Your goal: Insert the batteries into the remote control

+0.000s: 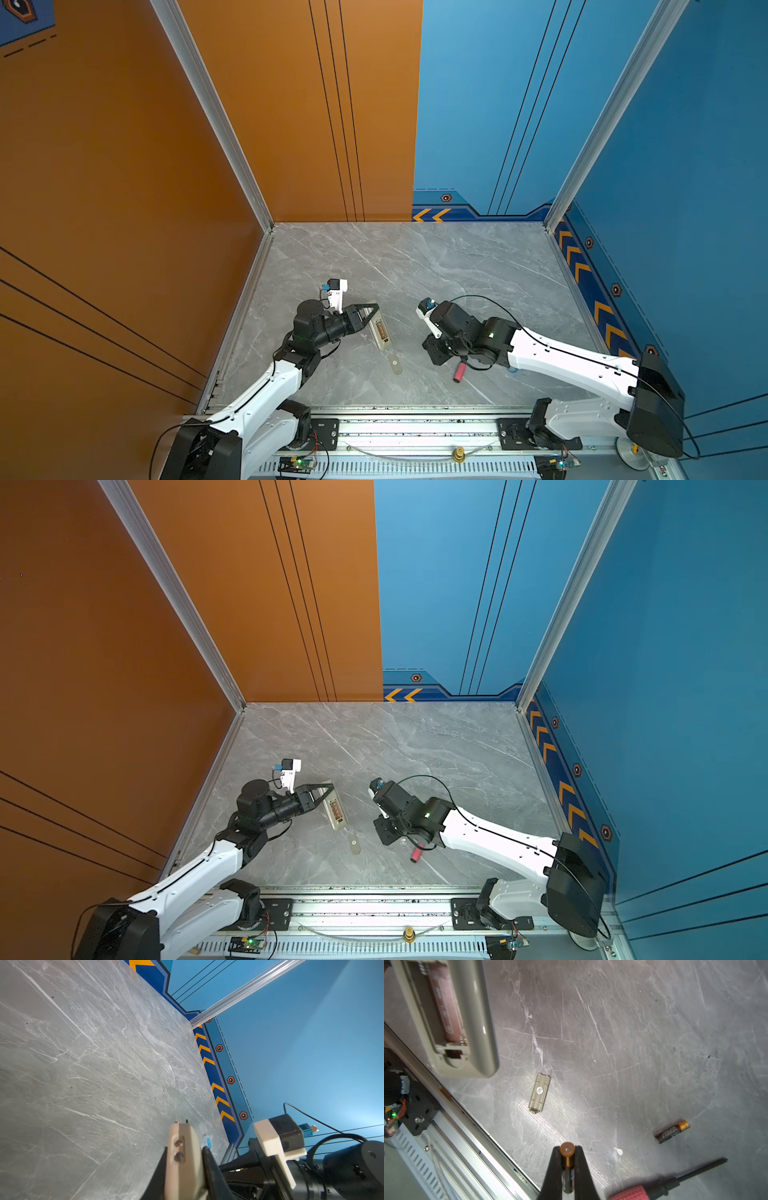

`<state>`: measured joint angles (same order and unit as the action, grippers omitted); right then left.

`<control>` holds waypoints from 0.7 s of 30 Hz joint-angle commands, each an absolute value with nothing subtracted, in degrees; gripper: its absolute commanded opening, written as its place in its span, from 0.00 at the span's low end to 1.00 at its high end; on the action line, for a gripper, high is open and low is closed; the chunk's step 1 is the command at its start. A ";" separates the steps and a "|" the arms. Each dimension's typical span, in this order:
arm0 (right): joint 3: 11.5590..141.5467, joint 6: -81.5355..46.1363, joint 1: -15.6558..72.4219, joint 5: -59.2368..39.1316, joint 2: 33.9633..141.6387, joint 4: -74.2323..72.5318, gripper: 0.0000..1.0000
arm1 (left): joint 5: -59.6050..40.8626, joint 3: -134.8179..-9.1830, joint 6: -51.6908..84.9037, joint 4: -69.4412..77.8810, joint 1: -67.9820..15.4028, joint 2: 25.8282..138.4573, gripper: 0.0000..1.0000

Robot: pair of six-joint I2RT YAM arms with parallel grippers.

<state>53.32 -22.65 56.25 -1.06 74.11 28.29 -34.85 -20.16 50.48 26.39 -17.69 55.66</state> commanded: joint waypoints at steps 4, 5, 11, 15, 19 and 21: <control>55.52 -26.07 56.24 0.44 71.72 20.00 0.00 | -37.15 -22.93 48.38 24.26 -18.88 56.72 0.00; 55.70 -26.26 56.24 0.35 71.49 18.72 0.00 | -37.38 -22.90 48.43 24.19 -19.04 56.93 0.00; 56.39 -27.30 56.08 0.23 71.44 12.42 0.00 | -37.76 -23.16 48.51 24.17 -20.01 57.83 0.00; 56.42 -28.44 56.07 -1.24 72.96 8.51 0.00 | -37.54 -23.42 48.52 23.58 -20.28 58.27 0.00; 57.30 -27.86 57.20 -1.03 74.89 7.52 0.00 | -37.18 -24.54 47.72 20.94 -20.60 58.54 0.00; 57.29 -28.01 57.41 -1.14 75.47 6.57 0.00 | -36.84 -24.82 47.40 20.04 -20.91 58.54 0.00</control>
<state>55.72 -27.11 56.80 -1.30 74.35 9.41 -36.32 -22.55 48.97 21.80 -20.18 58.48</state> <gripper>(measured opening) 0.071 0.231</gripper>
